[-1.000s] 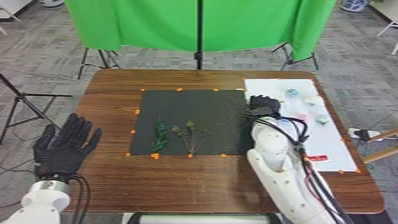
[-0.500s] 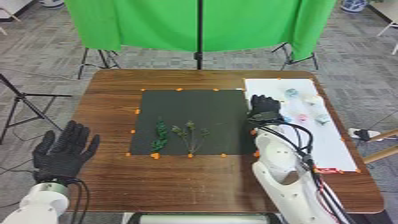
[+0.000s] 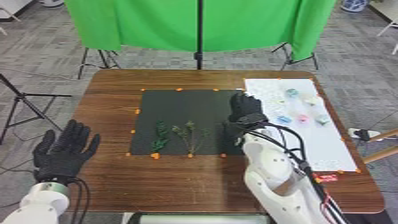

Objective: Arrange flowers

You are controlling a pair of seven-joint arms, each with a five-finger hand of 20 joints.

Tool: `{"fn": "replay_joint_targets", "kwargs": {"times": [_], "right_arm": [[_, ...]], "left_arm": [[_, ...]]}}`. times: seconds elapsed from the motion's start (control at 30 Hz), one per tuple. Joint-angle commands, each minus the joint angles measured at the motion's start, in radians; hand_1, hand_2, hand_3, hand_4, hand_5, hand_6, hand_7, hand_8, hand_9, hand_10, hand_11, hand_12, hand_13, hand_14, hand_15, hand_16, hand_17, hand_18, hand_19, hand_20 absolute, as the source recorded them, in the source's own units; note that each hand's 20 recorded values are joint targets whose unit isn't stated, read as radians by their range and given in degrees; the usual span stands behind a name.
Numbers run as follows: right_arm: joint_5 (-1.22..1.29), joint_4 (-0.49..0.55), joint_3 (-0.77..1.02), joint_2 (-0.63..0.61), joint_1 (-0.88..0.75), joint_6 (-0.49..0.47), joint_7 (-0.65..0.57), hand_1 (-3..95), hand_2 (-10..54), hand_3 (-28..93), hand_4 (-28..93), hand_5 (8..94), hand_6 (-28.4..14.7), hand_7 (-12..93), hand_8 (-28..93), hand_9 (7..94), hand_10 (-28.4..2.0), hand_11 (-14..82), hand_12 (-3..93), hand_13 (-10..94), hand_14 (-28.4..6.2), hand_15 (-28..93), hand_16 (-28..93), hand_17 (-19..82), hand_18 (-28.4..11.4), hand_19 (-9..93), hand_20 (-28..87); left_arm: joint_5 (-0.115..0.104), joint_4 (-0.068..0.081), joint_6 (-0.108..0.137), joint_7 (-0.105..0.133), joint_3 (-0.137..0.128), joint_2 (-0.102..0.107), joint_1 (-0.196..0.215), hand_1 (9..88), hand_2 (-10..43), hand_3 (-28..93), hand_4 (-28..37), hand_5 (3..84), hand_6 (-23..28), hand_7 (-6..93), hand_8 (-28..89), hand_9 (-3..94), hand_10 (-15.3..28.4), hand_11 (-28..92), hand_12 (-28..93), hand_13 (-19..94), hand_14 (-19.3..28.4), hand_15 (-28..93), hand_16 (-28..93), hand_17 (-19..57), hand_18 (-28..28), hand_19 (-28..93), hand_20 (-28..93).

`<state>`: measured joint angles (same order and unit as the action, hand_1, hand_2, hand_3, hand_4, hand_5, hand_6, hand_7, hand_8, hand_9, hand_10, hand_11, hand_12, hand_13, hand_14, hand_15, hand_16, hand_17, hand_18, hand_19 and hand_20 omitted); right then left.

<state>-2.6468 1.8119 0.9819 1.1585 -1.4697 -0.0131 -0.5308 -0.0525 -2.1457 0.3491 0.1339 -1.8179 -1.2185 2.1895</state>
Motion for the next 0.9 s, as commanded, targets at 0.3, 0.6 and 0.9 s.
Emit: {"fn": "replay_joint_targets", "kwargs": {"times": [0.3, 0.6, 0.9], "right_arm": [[-0.013, -0.018, -0.021, 0.052, 0.002, -0.164, -0.071, 57.9, -9.5, 76, -28, 65.3, -3.5, 53, 14, 80.6, -13.7, 24.1, 49.2, 70, -14.5, 68, 48, 43, -28.3, 93, 53], [0.008, 0.050, 0.001, 0.037, -0.020, -0.173, -0.085, 49.4, -9.5, 77, -26, 66.5, -7.6, 28, 12, 74.3, -19.1, 23.7, 25.5, 68, -16.2, 67, 37, 42, -28.4, 93, 53], [0.042, 0.185, 0.083, -0.021, -0.100, -0.149, -0.097, 43.7, -9.5, 80, -24, 63.2, -8.4, 25, -10, 66.6, -22.1, 19.1, 18.3, 66, -16.8, 64, 32, 42, -28.4, 93, 52]], "left_arm": [[-0.011, 0.008, 0.011, -0.012, -0.015, 0.007, 0.006, 28.4, 15.9, 77, -28.3, 52.0, 9.4, 19.8, -10, 45.4, 16.3, 29, 13, 34, 17.8, 56, -7, -4.4, 17.8, 46, 23], [-0.007, 0.007, 0.011, -0.009, -0.019, 0.001, 0.007, 28.4, 16.1, 77, -28.3, 52.0, 9.3, 20.0, -10, 45.6, 16.2, 29, 13, 34, 17.8, 56, -7, -4.4, 17.9, 46, 23], [0.007, 0.000, 0.010, 0.002, -0.021, -0.005, 0.023, 28.3, 16.2, 77, -28.3, 52.0, 9.4, 20.0, -10, 45.4, 16.2, 29, 13, 34, 17.8, 56, -7, -4.3, 17.9, 46, 23]]}}
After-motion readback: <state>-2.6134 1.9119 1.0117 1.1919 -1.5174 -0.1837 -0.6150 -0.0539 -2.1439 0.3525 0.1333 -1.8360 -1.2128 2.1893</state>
